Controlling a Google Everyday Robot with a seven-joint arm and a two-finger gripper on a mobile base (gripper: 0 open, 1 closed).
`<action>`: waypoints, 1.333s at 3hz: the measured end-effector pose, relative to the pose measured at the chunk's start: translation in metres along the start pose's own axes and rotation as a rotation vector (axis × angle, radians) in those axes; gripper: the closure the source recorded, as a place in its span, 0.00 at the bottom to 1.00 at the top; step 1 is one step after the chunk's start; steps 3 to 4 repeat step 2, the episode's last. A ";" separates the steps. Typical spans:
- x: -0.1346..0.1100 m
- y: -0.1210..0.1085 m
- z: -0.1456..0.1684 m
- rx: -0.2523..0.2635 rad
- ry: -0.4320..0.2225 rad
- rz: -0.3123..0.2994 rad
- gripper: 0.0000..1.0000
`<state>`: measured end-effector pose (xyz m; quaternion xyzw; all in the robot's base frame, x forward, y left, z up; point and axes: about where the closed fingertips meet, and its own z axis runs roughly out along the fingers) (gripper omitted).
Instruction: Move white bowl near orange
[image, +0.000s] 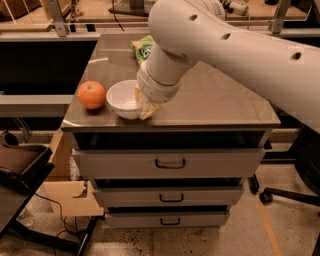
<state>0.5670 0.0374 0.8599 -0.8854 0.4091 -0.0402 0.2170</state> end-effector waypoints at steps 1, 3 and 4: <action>-0.001 0.000 0.000 -0.001 0.000 -0.002 0.15; -0.002 0.000 0.000 -0.002 -0.001 -0.004 0.00; -0.002 0.000 0.000 -0.002 -0.001 -0.004 0.00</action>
Offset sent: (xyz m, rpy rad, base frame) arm -0.0006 0.0007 -0.0001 -0.0007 0.0001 0.0016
